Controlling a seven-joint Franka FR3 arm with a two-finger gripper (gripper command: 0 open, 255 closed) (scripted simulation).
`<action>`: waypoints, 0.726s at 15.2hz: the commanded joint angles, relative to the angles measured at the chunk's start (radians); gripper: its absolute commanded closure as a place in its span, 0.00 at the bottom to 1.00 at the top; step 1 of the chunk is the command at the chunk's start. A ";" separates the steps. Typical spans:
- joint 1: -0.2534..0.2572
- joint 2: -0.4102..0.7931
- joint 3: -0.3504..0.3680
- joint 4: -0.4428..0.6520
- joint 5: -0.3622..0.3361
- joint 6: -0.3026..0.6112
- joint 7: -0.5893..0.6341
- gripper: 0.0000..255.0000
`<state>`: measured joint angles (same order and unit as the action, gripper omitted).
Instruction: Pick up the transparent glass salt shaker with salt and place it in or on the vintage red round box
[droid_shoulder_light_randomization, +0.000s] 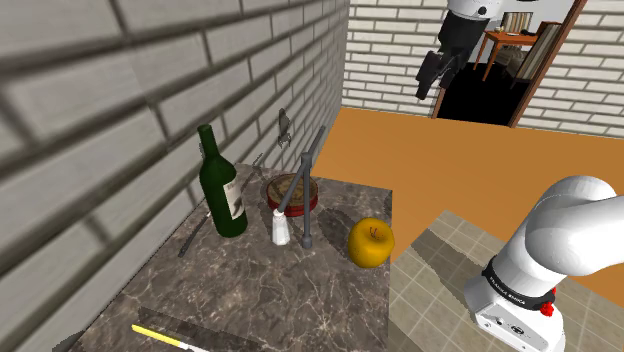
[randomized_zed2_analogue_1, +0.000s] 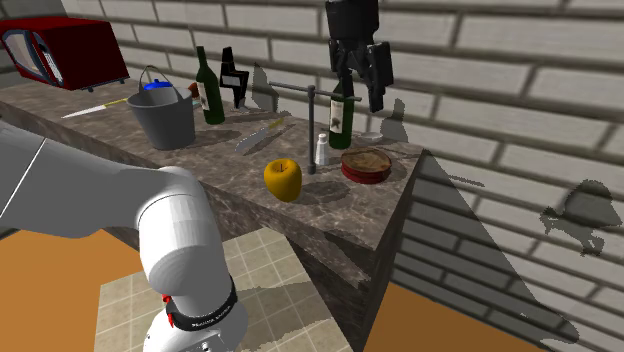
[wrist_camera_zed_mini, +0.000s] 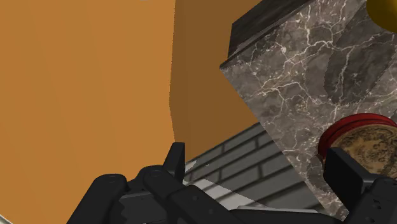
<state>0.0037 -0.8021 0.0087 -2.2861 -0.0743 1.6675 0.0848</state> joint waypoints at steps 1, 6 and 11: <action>0.000 0.000 0.000 0.000 0.000 0.000 0.000 0.00; 0.034 0.083 0.064 -0.033 0.052 0.088 0.064 0.00; 0.067 0.187 0.129 -0.041 0.099 0.177 0.125 0.00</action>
<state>0.0630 -0.6374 0.1213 -2.3249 0.0137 1.8241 0.1938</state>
